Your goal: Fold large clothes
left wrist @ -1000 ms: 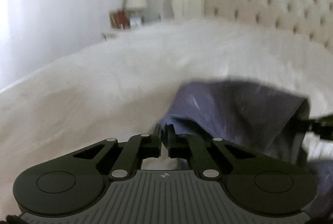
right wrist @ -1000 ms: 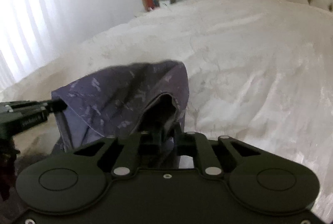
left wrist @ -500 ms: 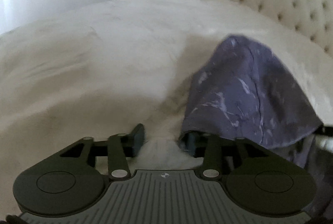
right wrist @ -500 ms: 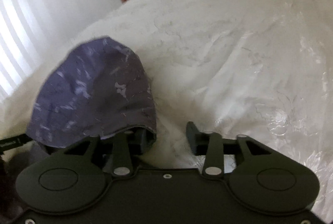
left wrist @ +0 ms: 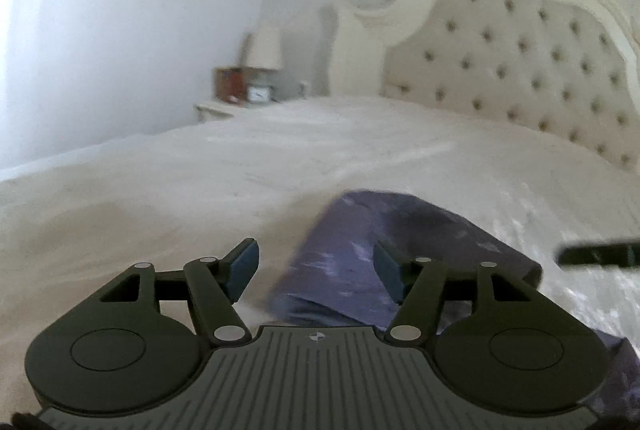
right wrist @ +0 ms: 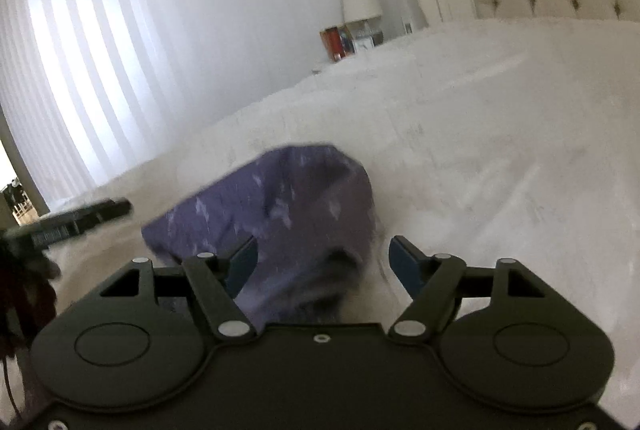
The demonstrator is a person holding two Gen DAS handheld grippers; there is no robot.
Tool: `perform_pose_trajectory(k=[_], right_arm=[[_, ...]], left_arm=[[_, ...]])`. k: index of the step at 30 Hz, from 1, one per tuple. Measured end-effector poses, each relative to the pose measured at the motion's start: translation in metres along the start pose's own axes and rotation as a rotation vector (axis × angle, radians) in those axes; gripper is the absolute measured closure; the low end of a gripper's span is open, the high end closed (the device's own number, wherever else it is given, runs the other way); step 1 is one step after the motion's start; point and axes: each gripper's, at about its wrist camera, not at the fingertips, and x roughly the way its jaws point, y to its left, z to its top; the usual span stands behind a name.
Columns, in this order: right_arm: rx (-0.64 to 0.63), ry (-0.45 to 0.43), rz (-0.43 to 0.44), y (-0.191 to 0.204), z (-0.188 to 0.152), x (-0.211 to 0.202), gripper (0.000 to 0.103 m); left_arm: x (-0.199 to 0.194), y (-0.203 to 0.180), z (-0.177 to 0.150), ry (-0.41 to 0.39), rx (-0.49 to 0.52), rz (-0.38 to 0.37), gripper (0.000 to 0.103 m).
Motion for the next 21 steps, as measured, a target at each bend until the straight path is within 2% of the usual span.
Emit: perform_pose_trajectory(k=[4, 8, 10, 16, 17, 18, 19, 21], right_arm=[[-0.009, 0.016, -0.040, 0.008, 0.018, 0.030, 0.028], [0.027, 0.051, -0.074, 0.002, 0.032, 0.062, 0.028], [0.027, 0.078, -0.099, -0.002, 0.037, 0.080, 0.028], [-0.005, 0.157, -0.177, -0.005, 0.045, 0.122, 0.029], [-0.006, 0.167, -0.181, -0.005, 0.044, 0.125, 0.043], [-0.010, 0.175, -0.188, -0.003, 0.043, 0.125, 0.088], [-0.023, 0.179, -0.209, -0.001, 0.043, 0.125, 0.096], [-0.072, 0.147, -0.220, 0.009, 0.042, 0.117, 0.095]], left_arm=[[0.037, 0.002, -0.015, 0.115, -0.018, 0.023, 0.041], [0.070, 0.028, -0.040, 0.262, -0.135, 0.036, 0.037], [0.069, 0.043, -0.051, 0.256, -0.201, 0.008, 0.036], [0.068, 0.046, -0.057, 0.226, -0.204, -0.004, 0.035], [0.061, 0.049, -0.061, 0.225, -0.201, -0.002, 0.035], [0.061, 0.047, -0.060, 0.224, -0.198, -0.001, 0.035], [0.058, 0.048, -0.060, 0.224, -0.194, 0.001, 0.035], [0.064, 0.041, -0.055, 0.230, -0.179, 0.011, 0.035]])
